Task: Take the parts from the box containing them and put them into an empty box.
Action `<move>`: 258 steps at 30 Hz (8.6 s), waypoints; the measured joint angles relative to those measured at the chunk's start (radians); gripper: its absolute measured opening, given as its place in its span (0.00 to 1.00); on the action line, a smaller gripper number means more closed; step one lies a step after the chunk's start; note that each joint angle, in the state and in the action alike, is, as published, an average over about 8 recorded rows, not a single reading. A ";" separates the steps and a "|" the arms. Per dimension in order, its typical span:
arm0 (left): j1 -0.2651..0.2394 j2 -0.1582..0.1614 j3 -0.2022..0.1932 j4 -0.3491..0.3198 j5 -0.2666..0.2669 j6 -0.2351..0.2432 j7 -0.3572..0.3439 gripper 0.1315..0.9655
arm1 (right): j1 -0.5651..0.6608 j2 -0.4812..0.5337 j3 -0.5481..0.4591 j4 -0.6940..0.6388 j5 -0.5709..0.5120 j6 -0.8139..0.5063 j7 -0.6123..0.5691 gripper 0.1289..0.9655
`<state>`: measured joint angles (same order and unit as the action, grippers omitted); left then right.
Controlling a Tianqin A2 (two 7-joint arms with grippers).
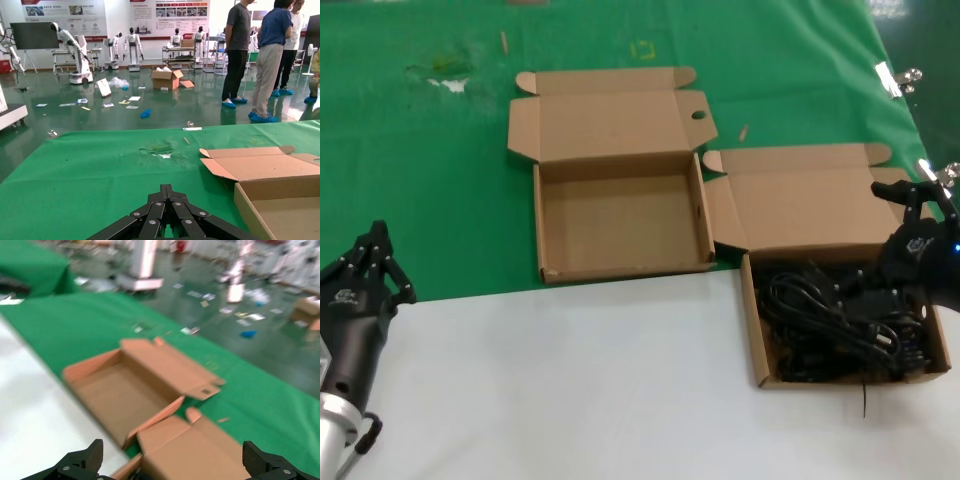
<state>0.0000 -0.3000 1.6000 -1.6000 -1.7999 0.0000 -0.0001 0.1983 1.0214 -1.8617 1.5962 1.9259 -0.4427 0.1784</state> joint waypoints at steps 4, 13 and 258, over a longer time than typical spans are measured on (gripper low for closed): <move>0.000 0.000 0.000 0.000 0.000 0.000 0.000 0.01 | 0.034 0.039 -0.017 -0.016 -0.052 -0.110 0.004 1.00; 0.000 0.000 0.000 0.000 0.000 0.000 0.000 0.01 | 0.084 0.087 -0.042 -0.028 -0.162 -0.288 0.007 1.00; 0.000 0.000 0.000 0.000 0.000 0.000 0.000 0.08 | 0.359 -0.521 -0.004 -0.383 -0.398 -0.129 -0.548 1.00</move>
<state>0.0000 -0.3000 1.6000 -1.6000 -1.7997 0.0000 -0.0003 0.5577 0.5001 -1.8659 1.2131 1.5280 -0.5718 -0.3699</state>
